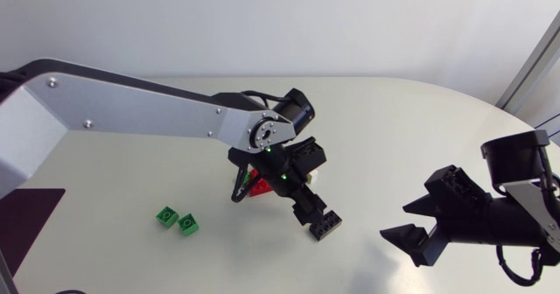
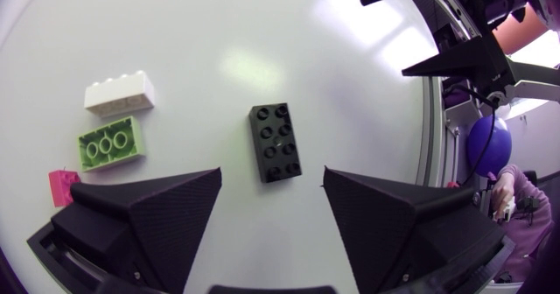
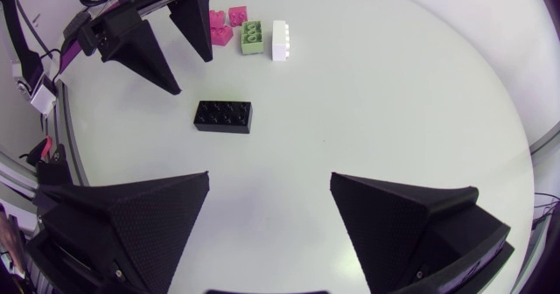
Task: Sort duplo bricks by size, large to the right and small to the left
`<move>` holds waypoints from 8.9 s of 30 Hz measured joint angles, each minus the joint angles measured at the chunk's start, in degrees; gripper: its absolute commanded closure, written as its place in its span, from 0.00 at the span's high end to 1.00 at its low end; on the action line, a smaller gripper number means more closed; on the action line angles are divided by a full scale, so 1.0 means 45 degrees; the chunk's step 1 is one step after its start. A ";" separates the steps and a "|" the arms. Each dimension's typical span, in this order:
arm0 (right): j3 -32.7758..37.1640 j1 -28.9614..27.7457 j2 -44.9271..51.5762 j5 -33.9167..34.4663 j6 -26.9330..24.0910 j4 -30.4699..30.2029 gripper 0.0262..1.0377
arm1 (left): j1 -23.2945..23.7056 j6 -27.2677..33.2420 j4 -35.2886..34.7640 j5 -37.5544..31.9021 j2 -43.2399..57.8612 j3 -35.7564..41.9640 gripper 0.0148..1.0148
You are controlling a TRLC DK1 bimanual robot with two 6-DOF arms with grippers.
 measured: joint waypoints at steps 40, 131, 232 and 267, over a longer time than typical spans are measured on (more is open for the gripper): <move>0.3007 0.6518 0.9063 0.4265 0.3725 0.4235 0.65 | 0.2647 0.1205 0.0724 -0.2735 0.0515 -0.1394 0.96; -0.0117 0.0097 0.2152 0.2064 -0.0092 0.1428 0.94 | 0.1112 0.0238 -0.3628 0.0665 0.4109 0.5785 0.85; 0.0291 0.0758 0.3201 0.4099 0.1860 0.1778 0.37 | 0.1953 -0.0141 -0.2429 -0.3881 0.4809 0.6173 0.21; 1.2585 0.5474 1.4503 0.7461 0.4391 0.0962 0.94 | 0.3162 0.0175 -0.0029 -0.6188 -0.8310 -0.6853 0.92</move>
